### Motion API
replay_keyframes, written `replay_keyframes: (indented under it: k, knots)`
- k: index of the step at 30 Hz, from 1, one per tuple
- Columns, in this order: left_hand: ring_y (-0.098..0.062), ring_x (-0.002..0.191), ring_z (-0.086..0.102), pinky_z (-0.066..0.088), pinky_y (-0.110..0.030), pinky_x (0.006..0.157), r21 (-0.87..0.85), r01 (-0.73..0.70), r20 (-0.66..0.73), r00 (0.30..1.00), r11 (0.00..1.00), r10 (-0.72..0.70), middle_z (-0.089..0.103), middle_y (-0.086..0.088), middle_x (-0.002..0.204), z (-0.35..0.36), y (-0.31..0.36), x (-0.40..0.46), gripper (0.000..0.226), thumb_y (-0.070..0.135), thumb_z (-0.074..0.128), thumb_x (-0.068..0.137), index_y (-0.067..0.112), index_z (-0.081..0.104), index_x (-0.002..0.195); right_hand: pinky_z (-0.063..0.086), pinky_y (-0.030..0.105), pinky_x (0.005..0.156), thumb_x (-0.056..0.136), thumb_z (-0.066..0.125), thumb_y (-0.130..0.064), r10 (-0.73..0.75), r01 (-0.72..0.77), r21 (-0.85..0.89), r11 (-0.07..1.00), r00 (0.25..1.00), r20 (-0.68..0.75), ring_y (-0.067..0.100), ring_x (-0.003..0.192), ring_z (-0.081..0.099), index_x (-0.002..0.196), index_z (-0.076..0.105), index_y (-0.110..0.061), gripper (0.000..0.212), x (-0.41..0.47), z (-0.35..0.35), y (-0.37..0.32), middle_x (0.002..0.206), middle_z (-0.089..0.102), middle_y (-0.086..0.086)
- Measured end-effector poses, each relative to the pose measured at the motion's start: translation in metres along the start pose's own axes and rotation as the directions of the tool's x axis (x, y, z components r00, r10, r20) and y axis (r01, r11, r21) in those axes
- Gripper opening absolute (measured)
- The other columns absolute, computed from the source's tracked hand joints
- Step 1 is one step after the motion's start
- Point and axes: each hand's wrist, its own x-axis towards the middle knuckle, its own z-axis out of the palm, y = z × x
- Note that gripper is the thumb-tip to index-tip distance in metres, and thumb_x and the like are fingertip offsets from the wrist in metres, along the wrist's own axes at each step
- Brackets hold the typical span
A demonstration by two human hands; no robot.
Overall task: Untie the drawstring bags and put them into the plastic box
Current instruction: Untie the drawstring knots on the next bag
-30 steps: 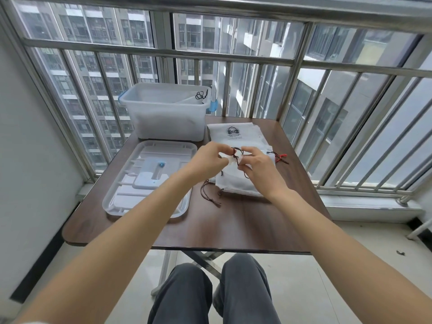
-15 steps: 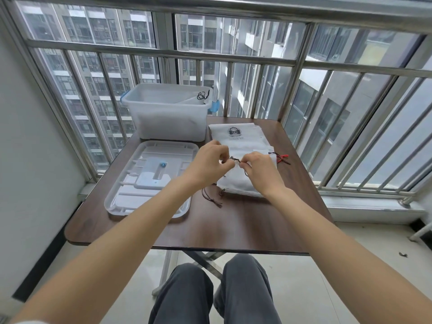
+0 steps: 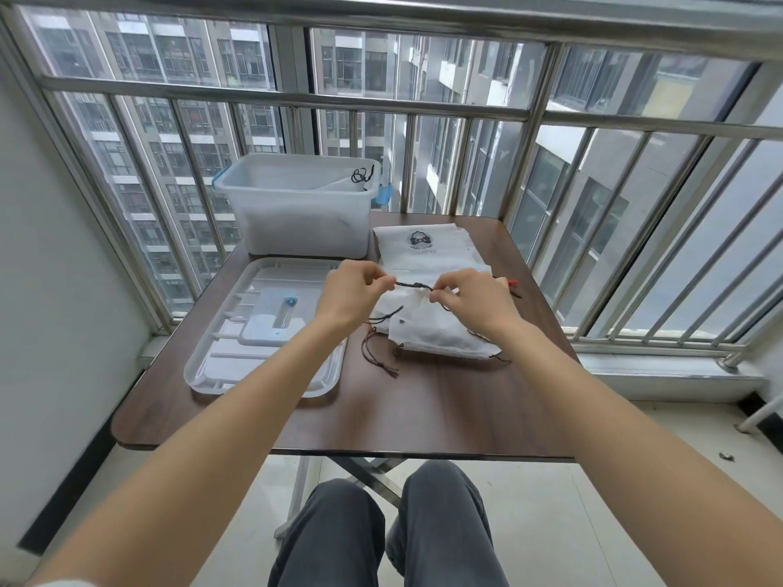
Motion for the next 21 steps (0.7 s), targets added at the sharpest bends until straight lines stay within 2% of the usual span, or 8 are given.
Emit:
replay_keyframes:
  k: [4, 6, 9, 12, 16, 19, 21]
  knots:
    - [-0.017, 0.082, 0.060, 0.049, -0.032, 0.075, 0.177, 0.010, -0.016, 1.000, 0.984, -0.007, 0.068, 0.000, 0.079, -0.005, -0.005, 0.003, 0.017, 0.028, 0.061, 0.088, 0.015, 0.072, 0.084, 0.025, 0.036, 0.080, 0.091, 0.048, -0.032, 0.000, -0.001, 0.004, 1.000, 1.000, 0.029, 0.017, 0.099, 0.058, 0.085, 0.067, -0.030, 0.019, 0.000, -0.001, 0.004, 0.089, 0.064, -0.008]
    - [-0.021, 0.088, 0.061, 0.050, -0.035, 0.074, 0.222, 0.016, -0.029, 1.000, 0.975, -0.010, 0.070, -0.001, 0.085, -0.005, -0.007, 0.002, 0.016, 0.028, 0.059, 0.089, 0.017, 0.071, 0.084, 0.028, 0.036, 0.080, 0.091, 0.048, -0.030, 0.007, -0.008, 0.043, 0.999, 0.999, 0.032, 0.017, 0.095, 0.058, 0.081, 0.065, -0.028, 0.020, 0.000, 0.000, 0.004, 0.090, 0.067, -0.005]
    - [-0.025, 0.093, 0.059, 0.044, -0.032, 0.066, 0.308, 0.014, -0.040, 0.999, 0.951, -0.002, 0.069, -0.004, 0.091, -0.005, -0.009, -0.001, 0.018, 0.029, 0.056, 0.091, 0.016, 0.067, 0.085, 0.038, 0.037, 0.081, 0.090, 0.050, -0.022, 0.036, -0.043, 0.229, 0.973, 0.999, 0.036, 0.019, 0.087, 0.055, 0.074, 0.060, -0.023, 0.019, 0.000, 0.000, 0.007, 0.083, 0.063, 0.000]
    - [-0.026, 0.087, 0.056, 0.035, -0.030, 0.059, 0.353, 0.023, -0.067, 0.998, 0.935, 0.001, 0.066, -0.006, 0.085, -0.005, -0.012, -0.002, 0.018, 0.026, 0.053, 0.093, 0.014, 0.060, 0.082, 0.044, 0.040, 0.083, 0.091, 0.050, -0.017, 0.015, -0.014, 0.212, 0.977, 1.000, -0.005, 0.021, 0.084, 0.055, 0.074, 0.055, -0.020, 0.018, -0.001, 0.004, 0.014, 0.083, 0.057, -0.001]
    - [-0.030, 0.079, 0.055, 0.037, -0.030, 0.059, 0.337, 0.028, -0.116, 0.993, 0.941, 0.012, 0.061, -0.008, 0.076, -0.006, -0.014, -0.002, 0.018, 0.021, 0.053, 0.091, 0.011, 0.057, 0.077, 0.043, 0.047, 0.088, 0.092, 0.049, -0.011, -0.036, 0.042, 0.129, 0.991, 0.998, -0.053, 0.023, 0.089, 0.054, 0.074, 0.052, -0.019, 0.020, -0.001, 0.008, 0.019, 0.086, 0.052, -0.007]
    - [-0.029, 0.074, 0.049, 0.036, -0.031, 0.061, 0.306, 0.042, -0.117, 0.993, 0.951, -0.006, 0.054, -0.007, 0.071, -0.007, -0.018, -0.008, 0.021, 0.020, 0.053, 0.092, 0.011, 0.051, 0.073, 0.043, 0.038, 0.083, 0.091, 0.052, -0.014, -0.053, 0.053, 0.163, 0.985, 0.999, -0.004, 0.017, 0.086, 0.054, 0.076, 0.060, -0.014, 0.017, -0.002, 0.004, 0.019, 0.087, 0.054, -0.005]
    - [-0.030, 0.077, 0.053, 0.039, -0.032, 0.063, 0.245, 0.056, -0.068, 0.997, 0.968, -0.040, 0.055, -0.007, 0.070, -0.006, -0.024, -0.012, 0.021, 0.022, 0.053, 0.092, 0.012, 0.051, 0.074, 0.039, 0.029, 0.075, 0.089, 0.055, -0.014, -0.036, 0.014, 0.304, 0.953, 0.997, 0.064, 0.009, 0.075, 0.053, 0.075, 0.065, -0.009, 0.018, -0.004, -0.002, 0.017, 0.082, 0.056, -0.002]
